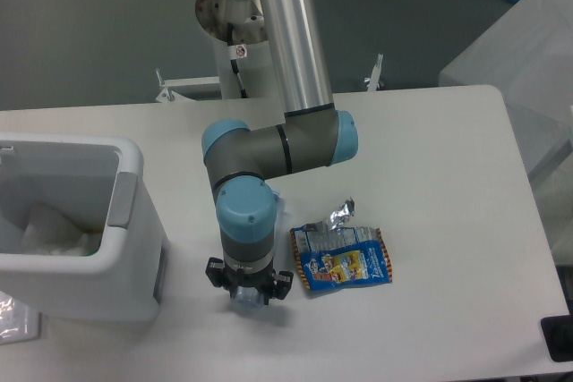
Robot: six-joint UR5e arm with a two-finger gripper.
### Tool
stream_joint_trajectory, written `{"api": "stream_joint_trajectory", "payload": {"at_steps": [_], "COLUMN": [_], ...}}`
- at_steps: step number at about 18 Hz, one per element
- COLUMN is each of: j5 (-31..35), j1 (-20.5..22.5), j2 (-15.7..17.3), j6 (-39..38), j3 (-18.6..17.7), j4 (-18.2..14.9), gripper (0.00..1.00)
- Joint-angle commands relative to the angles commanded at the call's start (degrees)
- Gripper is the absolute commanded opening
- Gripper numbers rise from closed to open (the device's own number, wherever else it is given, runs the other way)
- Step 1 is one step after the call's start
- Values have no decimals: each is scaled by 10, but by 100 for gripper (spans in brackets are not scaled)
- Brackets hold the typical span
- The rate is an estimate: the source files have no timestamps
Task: Place the trash in the trash can
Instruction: 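Lift the bottle and carry it over the white trash bin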
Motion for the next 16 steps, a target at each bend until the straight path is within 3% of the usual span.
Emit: {"api": "stream_joint_trajectory", "payload": {"at_steps": [8,11,14,16], "j5": [-11,-44,-68,-69], "j1": [32,53,63,58], "j2": [77,91,91,98], "j6": [-24,-110,-190,-222], "j3": [90,140,193,210], "j4": [2,9,43,60], "gripper": [63,63,63,63]}}
